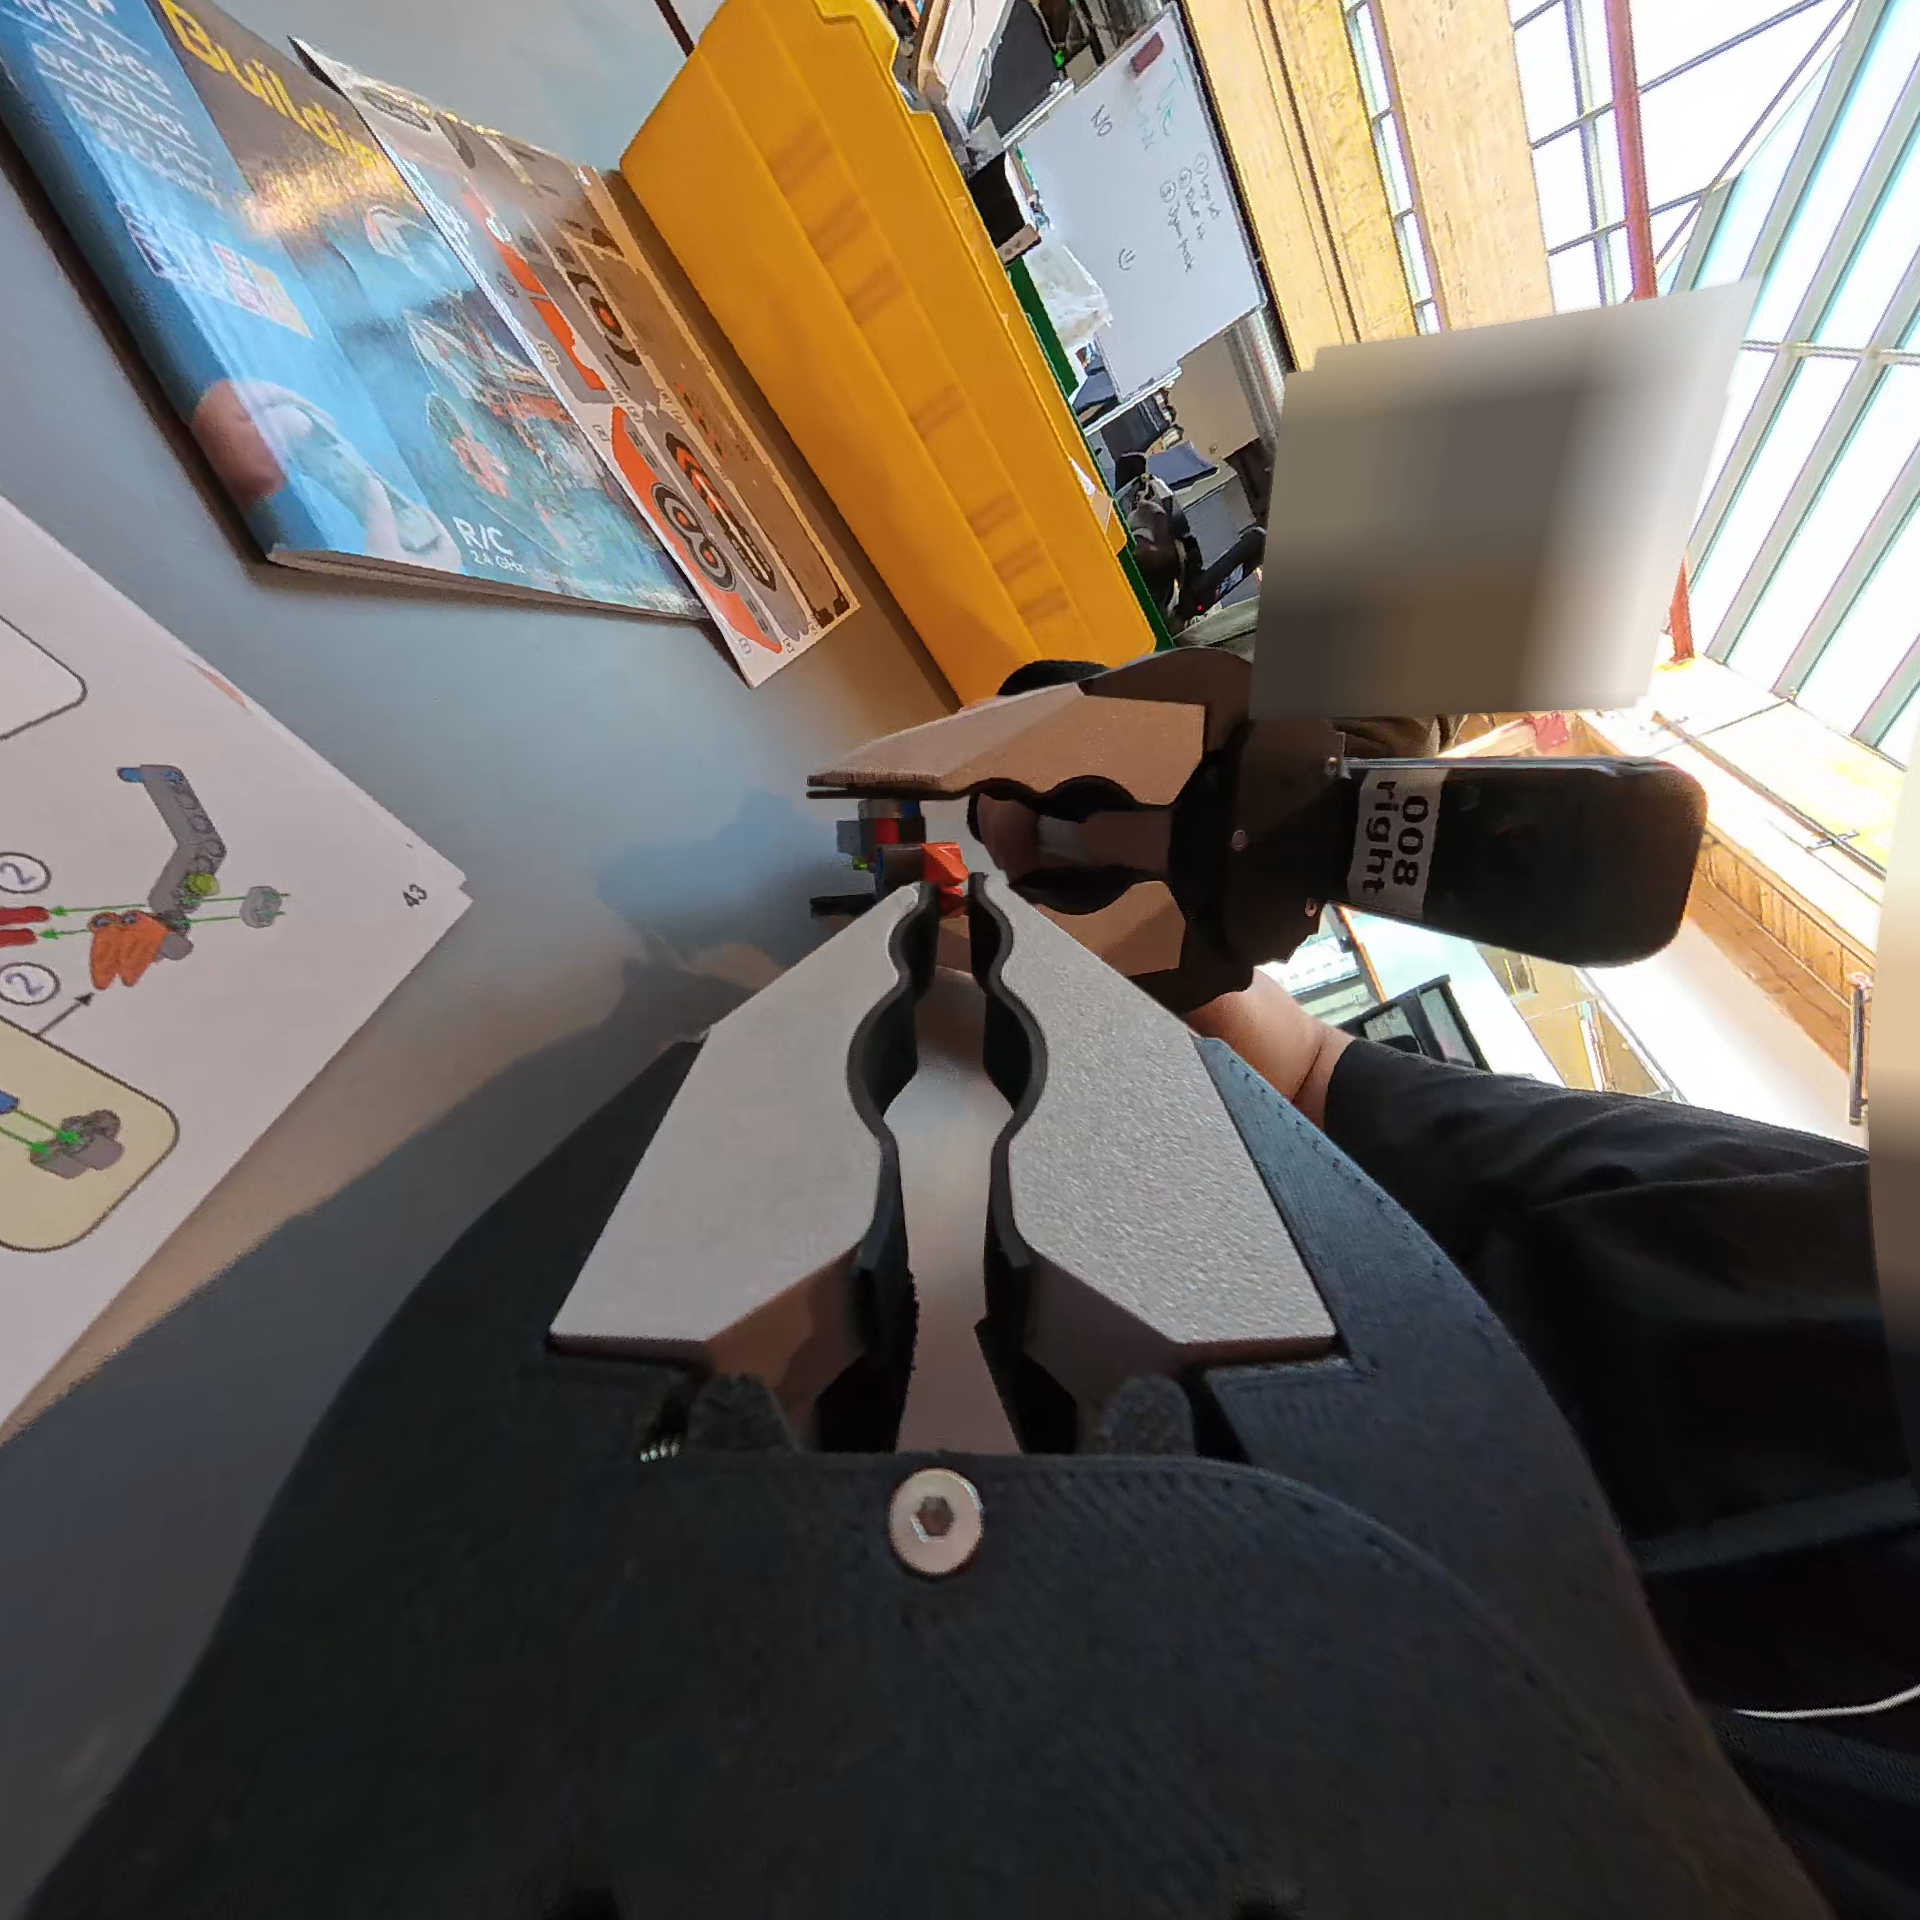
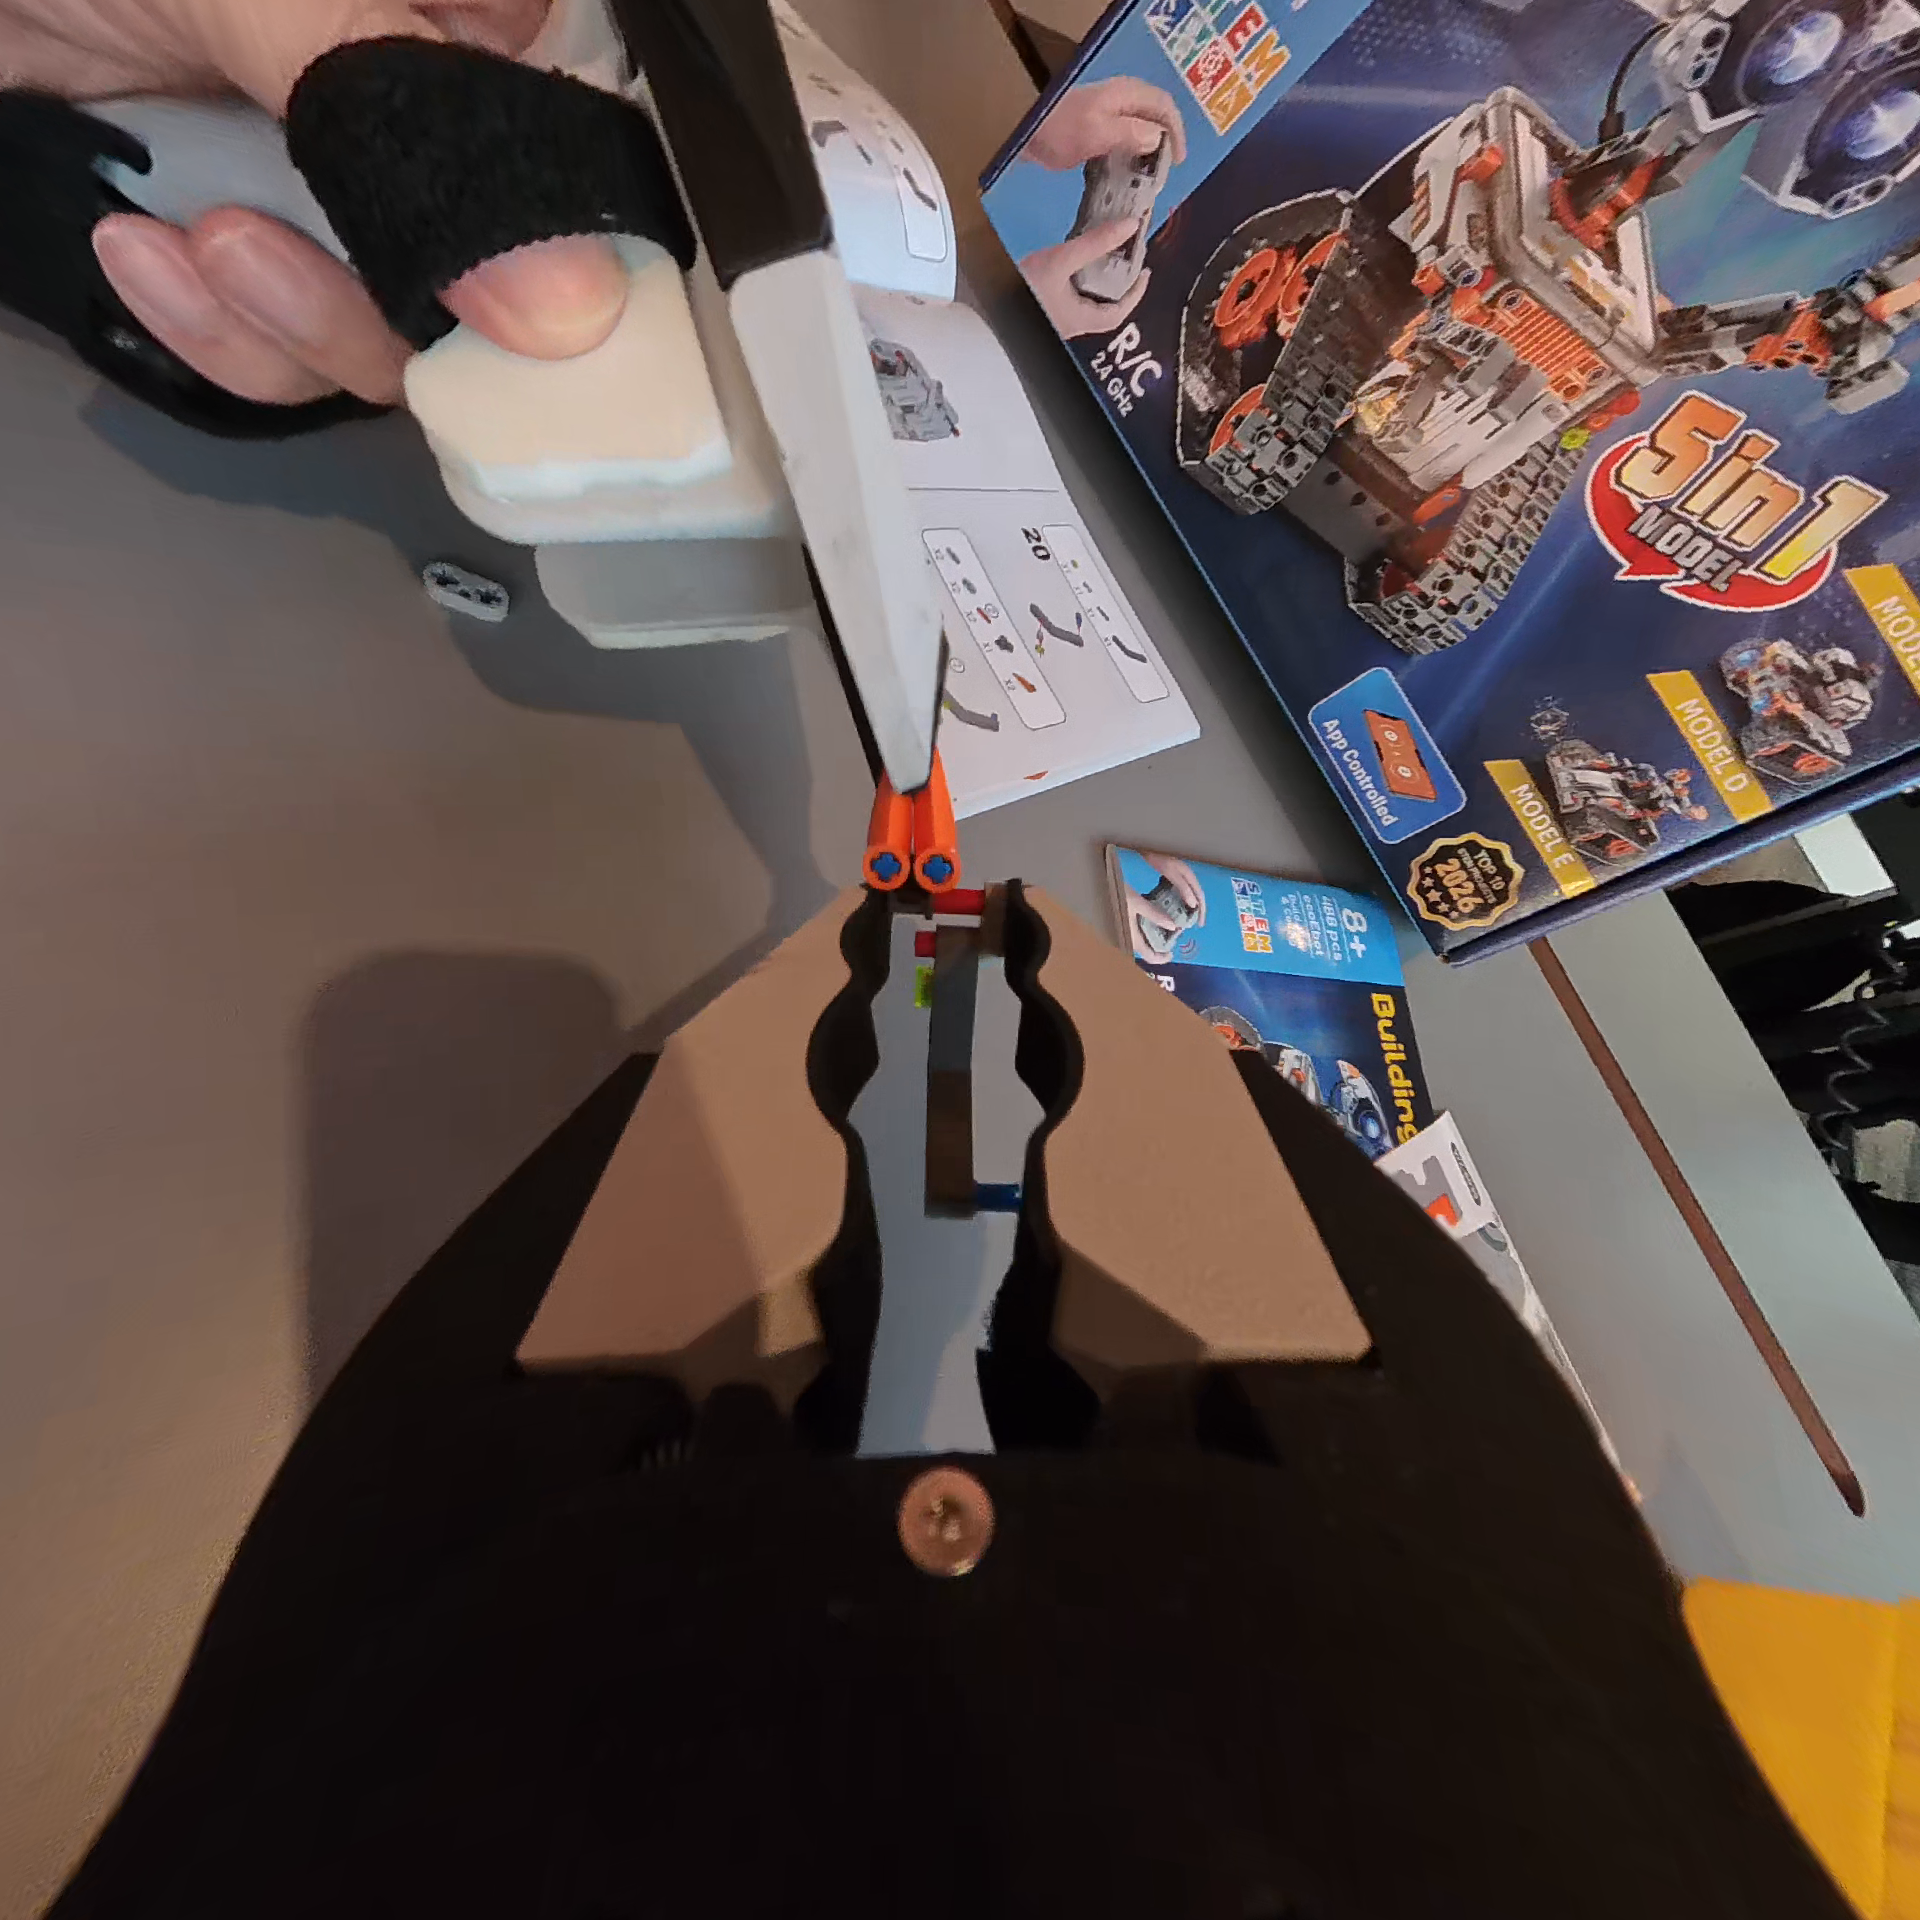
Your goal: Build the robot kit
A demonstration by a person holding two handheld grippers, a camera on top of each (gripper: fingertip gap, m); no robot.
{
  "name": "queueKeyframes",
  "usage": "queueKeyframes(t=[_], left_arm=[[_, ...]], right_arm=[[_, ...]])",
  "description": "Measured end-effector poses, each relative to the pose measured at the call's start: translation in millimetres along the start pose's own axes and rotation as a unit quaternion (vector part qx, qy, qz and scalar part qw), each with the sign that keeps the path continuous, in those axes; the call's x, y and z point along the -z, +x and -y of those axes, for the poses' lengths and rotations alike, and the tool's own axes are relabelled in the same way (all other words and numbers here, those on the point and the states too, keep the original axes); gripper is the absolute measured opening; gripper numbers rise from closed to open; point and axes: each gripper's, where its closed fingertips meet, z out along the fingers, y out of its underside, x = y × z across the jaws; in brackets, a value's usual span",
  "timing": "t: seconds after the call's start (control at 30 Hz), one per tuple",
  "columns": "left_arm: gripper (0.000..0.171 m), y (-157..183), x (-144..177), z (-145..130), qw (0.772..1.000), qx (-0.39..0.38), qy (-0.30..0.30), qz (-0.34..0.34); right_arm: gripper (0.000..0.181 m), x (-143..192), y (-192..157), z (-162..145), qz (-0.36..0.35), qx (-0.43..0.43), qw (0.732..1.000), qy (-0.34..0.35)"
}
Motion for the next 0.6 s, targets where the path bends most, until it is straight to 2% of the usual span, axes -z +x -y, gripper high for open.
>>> queueKeyframes(t=[0.2, 0.6], left_arm=[[0.003, 2.5, 0.2, -0.3, 1.0, 0.006, 0.0, -0.011], [0.003, 2.0, -1.9, -2.9, 1.0, 0.018, -0.002, -0.014]], right_arm=[[0.021, 2.3, -1.1, 1.8, 0.025, -0.03, 0.999, 0.017], [0.016, 3.2, -5.2, -0.8, 0.03, -0.009, 0.999, 0.007]])
